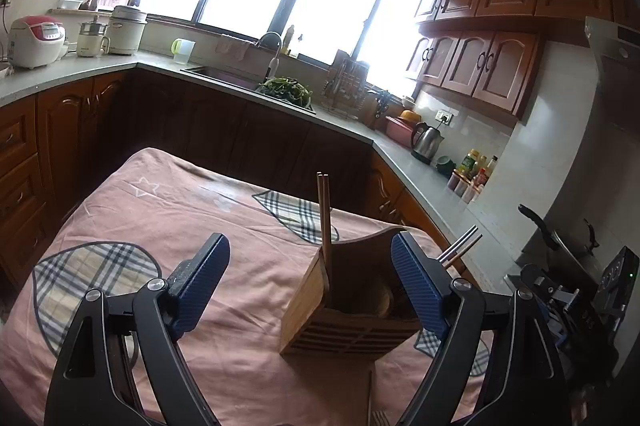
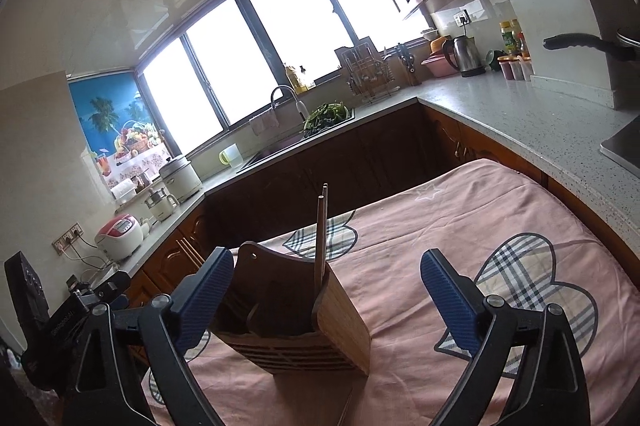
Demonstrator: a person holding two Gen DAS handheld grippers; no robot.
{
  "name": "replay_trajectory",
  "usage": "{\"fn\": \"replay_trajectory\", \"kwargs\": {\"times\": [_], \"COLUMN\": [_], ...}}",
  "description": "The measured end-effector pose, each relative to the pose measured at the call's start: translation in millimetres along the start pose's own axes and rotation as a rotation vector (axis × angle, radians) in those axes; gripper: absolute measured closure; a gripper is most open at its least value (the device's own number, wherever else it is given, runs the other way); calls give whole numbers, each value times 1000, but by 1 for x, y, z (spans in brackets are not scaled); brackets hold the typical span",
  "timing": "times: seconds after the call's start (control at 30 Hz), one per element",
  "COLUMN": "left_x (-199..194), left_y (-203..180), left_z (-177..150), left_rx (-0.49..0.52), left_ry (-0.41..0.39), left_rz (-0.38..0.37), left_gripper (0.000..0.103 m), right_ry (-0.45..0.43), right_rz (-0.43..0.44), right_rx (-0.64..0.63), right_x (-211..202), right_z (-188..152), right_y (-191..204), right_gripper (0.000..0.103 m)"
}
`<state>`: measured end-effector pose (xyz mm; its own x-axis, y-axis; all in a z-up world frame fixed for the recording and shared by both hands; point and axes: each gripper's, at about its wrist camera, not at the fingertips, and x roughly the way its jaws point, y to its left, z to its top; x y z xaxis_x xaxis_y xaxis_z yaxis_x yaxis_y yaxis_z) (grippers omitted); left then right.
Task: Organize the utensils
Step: 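Move both open tools back down to the spoon and forks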
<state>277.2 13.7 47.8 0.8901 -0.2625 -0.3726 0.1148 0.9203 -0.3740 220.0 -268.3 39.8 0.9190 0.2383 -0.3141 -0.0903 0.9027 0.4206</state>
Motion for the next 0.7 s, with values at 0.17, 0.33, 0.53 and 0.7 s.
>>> {"fn": "replay_trajectory", "kwargs": {"times": [0.17,0.33,0.53,0.7], "left_x": [-24,-44,-64,-80], "left_y": [8,15,24,26], "left_z": [-15,-30,-49,-65], "left_rx": [-22,-33,-52,-52], "left_ry": [9,11,27,44], "left_rz": [0,12,25,28], "left_gripper": [18,18,18,18], "right_ry": [8,26,32,45], "right_rz": [-9,-20,-28,-30], "right_rx": [6,-2,-4,-11], "right_x": [-23,-44,-70,-89], "right_z": [-14,-27,-41,-55], "right_y": [-3,-7,-9,-10], "right_gripper": [5,5,5,5]}}
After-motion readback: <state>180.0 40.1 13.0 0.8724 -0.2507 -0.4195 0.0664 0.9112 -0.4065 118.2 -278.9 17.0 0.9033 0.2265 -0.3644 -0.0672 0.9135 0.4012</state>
